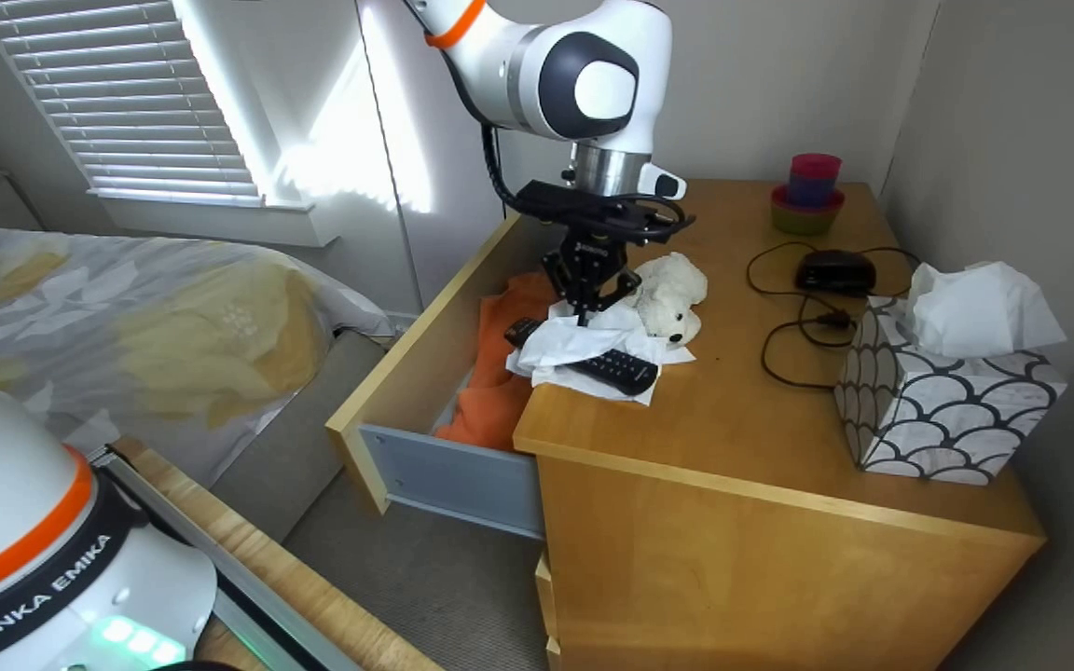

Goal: Pull out one white tissue from the box and put it on the remote, wipe the remote with the white tissue, pick up the white tissue from the remote and put it on the table

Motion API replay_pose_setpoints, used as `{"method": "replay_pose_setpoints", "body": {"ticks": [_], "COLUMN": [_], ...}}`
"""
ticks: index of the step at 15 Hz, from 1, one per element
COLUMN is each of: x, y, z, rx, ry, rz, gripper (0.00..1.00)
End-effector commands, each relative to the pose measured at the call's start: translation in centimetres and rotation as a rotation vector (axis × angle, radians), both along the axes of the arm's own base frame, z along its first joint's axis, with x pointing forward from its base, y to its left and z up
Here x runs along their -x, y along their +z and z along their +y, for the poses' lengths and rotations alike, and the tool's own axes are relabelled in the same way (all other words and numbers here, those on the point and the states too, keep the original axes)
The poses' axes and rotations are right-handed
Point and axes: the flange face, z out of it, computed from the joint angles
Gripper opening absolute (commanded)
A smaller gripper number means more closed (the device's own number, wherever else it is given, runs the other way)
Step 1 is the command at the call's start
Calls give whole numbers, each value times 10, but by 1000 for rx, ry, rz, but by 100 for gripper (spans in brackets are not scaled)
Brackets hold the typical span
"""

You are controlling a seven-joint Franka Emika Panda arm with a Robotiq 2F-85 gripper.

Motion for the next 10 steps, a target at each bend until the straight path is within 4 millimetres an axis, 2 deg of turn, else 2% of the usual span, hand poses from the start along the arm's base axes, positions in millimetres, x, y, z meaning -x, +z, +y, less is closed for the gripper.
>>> {"method": "replay_pose_setpoints", "body": {"ticks": [1, 10], "x": [1, -2], "y": [-8, -21], "z": [18, 51], "rx": [-11, 0], "ry": [41, 125], "rz": [45, 87], "gripper": [0, 0]}}
